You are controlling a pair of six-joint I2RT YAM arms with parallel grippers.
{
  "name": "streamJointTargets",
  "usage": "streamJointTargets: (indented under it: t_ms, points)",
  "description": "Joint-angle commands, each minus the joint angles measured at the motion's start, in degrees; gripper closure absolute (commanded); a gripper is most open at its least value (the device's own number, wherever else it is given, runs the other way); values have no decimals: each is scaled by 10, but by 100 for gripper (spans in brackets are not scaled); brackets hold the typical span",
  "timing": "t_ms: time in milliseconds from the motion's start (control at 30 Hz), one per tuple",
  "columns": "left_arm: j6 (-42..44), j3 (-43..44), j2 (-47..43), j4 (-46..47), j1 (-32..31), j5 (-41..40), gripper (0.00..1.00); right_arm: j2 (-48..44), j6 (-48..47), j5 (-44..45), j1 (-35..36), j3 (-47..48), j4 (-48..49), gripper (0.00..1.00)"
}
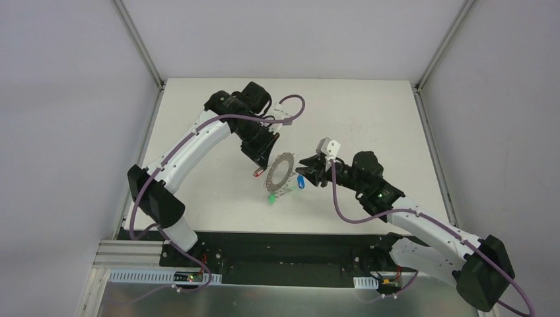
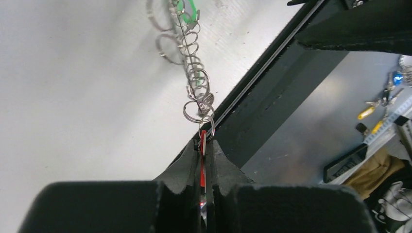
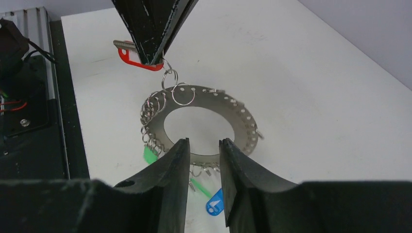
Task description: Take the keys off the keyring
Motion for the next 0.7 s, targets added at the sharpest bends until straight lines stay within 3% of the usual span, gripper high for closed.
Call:
streamJointTargets:
  t_ms: [0, 133, 267, 667]
  points:
    - [21, 92, 21, -76, -22, -88, 100, 22, 50, 7, 1, 3, 129, 65]
    - [32, 156, 41, -89, -38, -104, 100, 38, 87, 14, 6, 6, 171, 64]
    - [35, 195, 52, -89, -40, -86, 100, 44, 50, 13, 23, -1, 199, 65]
    - [67, 208, 52, -85, -69, -92, 100, 47, 39, -5, 30, 12, 194, 68]
